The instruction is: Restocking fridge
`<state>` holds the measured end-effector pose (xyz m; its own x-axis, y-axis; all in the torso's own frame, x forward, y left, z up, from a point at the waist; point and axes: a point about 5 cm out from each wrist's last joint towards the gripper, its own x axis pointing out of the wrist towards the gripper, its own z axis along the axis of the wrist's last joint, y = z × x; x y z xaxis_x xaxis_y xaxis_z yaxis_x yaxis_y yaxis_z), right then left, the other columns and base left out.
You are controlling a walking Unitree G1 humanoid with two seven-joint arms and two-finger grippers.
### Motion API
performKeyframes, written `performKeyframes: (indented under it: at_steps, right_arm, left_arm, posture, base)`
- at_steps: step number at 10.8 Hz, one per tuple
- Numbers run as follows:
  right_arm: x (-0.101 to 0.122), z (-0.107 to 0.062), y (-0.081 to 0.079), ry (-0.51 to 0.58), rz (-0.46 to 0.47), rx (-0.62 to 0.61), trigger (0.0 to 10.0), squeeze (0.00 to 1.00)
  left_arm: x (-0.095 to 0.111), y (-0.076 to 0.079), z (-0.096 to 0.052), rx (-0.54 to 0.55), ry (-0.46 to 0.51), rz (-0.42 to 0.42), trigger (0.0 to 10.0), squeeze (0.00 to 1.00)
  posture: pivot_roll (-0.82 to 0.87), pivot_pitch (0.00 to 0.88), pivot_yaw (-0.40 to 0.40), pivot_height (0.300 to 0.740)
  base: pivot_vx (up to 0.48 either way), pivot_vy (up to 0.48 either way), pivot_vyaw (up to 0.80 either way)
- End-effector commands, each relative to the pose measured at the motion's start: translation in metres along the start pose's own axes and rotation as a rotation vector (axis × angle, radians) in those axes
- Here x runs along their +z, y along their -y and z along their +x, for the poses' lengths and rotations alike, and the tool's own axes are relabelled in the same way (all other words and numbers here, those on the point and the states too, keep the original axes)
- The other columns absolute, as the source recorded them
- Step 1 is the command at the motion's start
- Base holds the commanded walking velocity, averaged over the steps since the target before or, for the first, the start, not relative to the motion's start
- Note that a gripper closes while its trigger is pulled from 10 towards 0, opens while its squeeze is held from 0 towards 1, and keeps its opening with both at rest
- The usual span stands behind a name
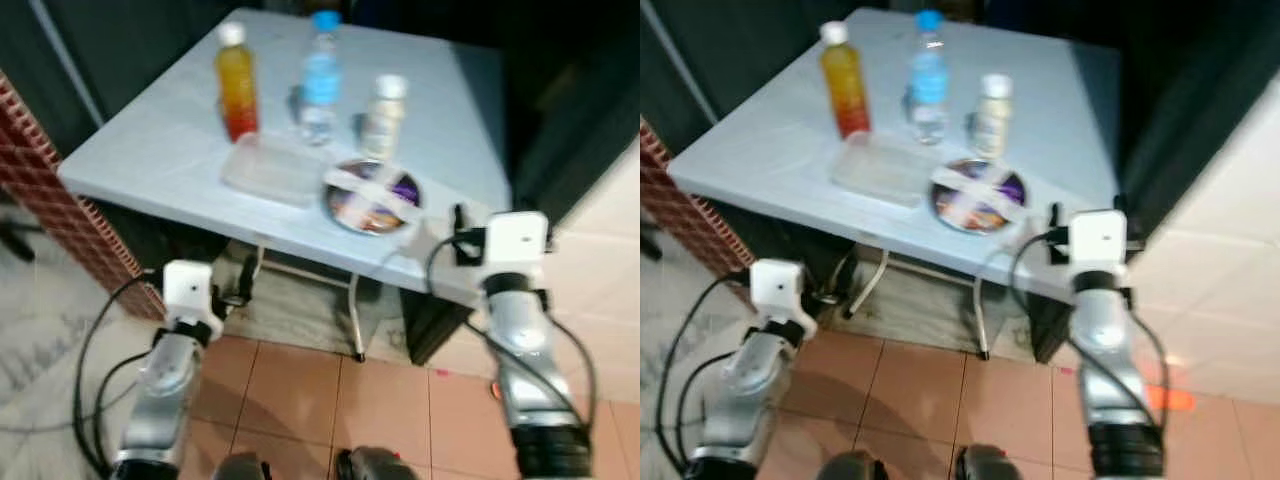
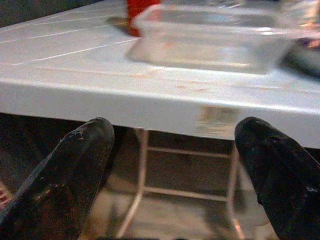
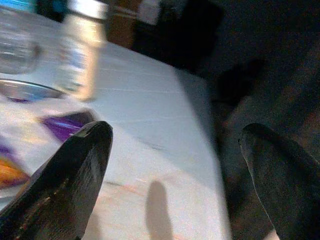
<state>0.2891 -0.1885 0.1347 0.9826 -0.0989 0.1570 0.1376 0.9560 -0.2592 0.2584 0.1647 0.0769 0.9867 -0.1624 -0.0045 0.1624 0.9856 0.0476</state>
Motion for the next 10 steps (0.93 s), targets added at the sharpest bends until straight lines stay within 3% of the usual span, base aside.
performKeyframes:
  at_steps: [1,5,10]
  right_arm:
    - [0.001,0.002,0.002,0.003,0.010,0.004,10.0,0.00]
    - [-0.002,0.006,0.005,-0.016,0.030,-0.001,10.0,0.00]
    - [-0.010,0.018,0.004,-0.063,0.176,0.079,10.0,0.00]
  left_arm:
    - [0.001,-0.001,0.000,0.000,0.006,0.001,10.0,0.00]
    - [0.001,-0.001,-0.001,0.012,0.006,0.004,10.0,0.00]
    - [0.001,-0.004,0.000,0.028,-0.004,0.021,10.0,0.00]
  posture:
    - [-0.02,0.113,0.021,0.740]
    - [-0.02,0.113,0.017,0.740]
    - [-0.01,0.122,0.026,0.740]
  base:
    - [0.304,0.000,0.00]
    - [0.129,0.000,0.00]
    - [0.000,0.000,0.00]
